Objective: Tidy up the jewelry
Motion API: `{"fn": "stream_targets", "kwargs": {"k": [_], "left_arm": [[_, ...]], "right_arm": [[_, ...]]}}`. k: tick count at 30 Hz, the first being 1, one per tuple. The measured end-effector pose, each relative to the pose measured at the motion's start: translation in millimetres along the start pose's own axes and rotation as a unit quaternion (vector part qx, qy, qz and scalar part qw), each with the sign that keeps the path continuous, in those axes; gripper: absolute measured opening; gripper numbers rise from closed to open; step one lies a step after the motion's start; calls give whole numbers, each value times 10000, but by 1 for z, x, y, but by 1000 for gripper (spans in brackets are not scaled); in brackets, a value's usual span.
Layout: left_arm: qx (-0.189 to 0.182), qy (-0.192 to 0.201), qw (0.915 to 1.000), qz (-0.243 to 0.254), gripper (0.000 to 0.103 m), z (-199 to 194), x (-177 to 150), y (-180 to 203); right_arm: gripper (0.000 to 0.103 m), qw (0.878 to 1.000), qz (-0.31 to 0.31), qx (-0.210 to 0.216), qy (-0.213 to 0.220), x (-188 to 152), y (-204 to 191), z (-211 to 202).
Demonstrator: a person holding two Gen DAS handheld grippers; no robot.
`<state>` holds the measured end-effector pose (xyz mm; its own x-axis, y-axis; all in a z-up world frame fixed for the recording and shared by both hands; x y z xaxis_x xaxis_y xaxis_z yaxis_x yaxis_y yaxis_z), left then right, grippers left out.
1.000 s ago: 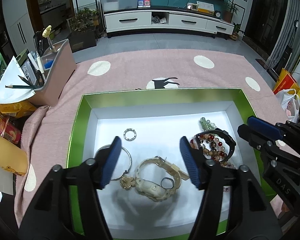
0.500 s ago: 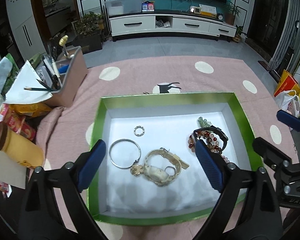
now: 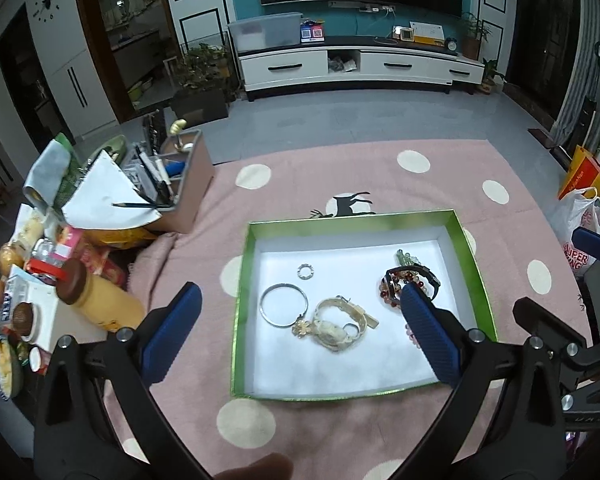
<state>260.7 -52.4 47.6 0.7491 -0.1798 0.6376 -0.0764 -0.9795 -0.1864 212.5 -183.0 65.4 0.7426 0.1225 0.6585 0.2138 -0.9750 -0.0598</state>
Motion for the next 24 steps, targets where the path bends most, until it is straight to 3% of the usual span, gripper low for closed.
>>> {"fn": "stream_targets", "kwargs": {"k": [9,24], "left_arm": [[-45,-28,9999,-140,101,-33,7,-9],[73,-65,9998,-173,101,-29,7,-12]], "right_arm": [[102,9997,-162,-30,165,14,-8,-29],[102,9997,-124,-29,202,15,-8,-32]]}}
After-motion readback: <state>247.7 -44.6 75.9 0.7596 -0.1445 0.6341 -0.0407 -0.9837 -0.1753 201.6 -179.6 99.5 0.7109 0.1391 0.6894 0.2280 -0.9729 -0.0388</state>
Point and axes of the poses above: each gripper's, at about its wrist camera, not at the fingertips, and z roughly the way its jaws point, y to its right, x to its top, the point moved 9 cm from there along z, roughly the way its jaws point, and after that the axes turned 7 degrees about x, right-handed, at the moved point
